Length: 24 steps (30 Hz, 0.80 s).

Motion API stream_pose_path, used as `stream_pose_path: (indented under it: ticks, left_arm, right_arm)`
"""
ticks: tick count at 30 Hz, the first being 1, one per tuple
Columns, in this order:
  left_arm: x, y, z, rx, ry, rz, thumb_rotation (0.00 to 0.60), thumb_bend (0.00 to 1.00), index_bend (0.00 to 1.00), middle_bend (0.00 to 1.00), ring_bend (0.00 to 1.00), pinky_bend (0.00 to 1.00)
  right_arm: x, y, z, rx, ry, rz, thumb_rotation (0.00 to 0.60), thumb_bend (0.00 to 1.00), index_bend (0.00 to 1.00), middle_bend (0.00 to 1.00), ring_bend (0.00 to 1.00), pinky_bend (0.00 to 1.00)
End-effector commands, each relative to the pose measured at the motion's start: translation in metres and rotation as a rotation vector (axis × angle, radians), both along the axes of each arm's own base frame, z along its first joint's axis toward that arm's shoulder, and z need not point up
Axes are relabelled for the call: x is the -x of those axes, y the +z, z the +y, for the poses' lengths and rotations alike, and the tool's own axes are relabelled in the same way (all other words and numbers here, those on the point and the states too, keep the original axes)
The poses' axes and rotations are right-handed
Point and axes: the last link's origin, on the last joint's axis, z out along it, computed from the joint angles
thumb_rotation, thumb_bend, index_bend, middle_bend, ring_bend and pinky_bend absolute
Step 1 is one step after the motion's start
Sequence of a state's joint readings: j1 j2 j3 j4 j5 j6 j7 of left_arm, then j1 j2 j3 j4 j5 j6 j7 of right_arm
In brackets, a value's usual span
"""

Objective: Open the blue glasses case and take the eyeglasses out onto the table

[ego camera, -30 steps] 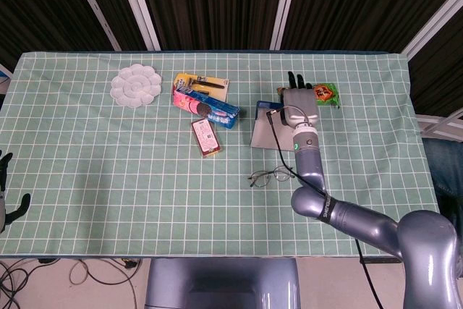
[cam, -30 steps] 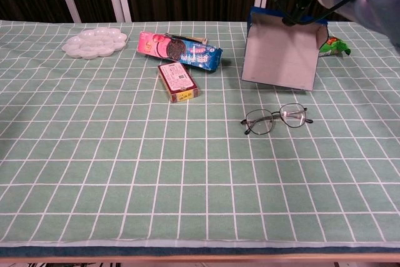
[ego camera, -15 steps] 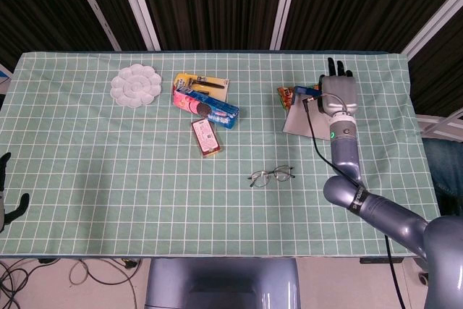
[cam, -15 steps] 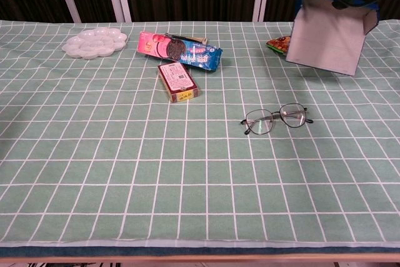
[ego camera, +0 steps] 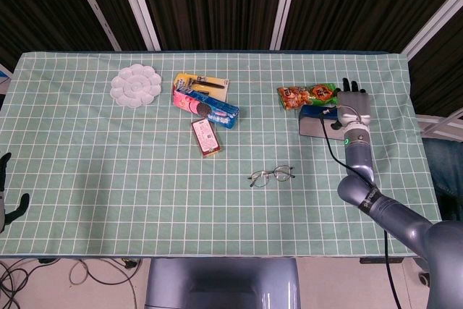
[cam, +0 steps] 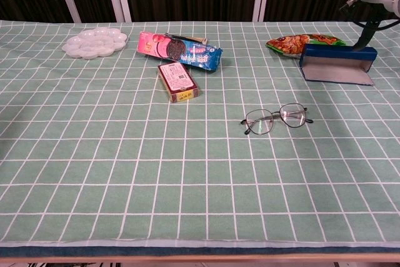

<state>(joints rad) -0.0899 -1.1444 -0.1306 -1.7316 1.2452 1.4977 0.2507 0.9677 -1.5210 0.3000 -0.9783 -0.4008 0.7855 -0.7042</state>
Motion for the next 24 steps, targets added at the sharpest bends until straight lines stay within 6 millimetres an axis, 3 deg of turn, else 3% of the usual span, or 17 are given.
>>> stream_pose_path:
  ticks: [1, 7, 12, 24]
  left_arm:
    - [0.0, 0.0, 0.0, 0.0, 0.0, 0.0, 0.6, 0.33, 0.05, 0.0, 0.0, 0.0]
    - [0.0, 0.0, 0.0, 0.001, -0.001, 0.003, 0.6, 0.33, 0.05, 0.0, 0.0, 0.0]
    - [0.0, 0.0, 0.001, -0.003, -0.004, 0.005, 0.6, 0.33, 0.05, 0.0, 0.0, 0.0]
    - [-0.001, 0.0, 0.002, -0.018, -0.013, 0.008, 0.6, 0.33, 0.05, 0.0, 0.0, 0.0]
  right_arm:
    - [-0.004, 0.002, 0.001, 0.001, -0.005, -0.008, 0.6, 0.22, 0.2, 0.0, 0.0, 0.2]
    - [-0.012, 0.018, 0.005, 0.047, 0.025, -0.039, 0.6, 0.22, 0.2, 0.0, 0.0, 0.2]
    - [-0.01, 0.037, 0.023, 0.061, 0.064, -0.057, 0.6, 0.22, 0.2, 0.0, 0.0, 0.2]
    - [0.014, 0.079, 0.117, 0.074, 0.184, -0.134, 0.6, 0.22, 0.2, 0.0, 0.0, 0.2]
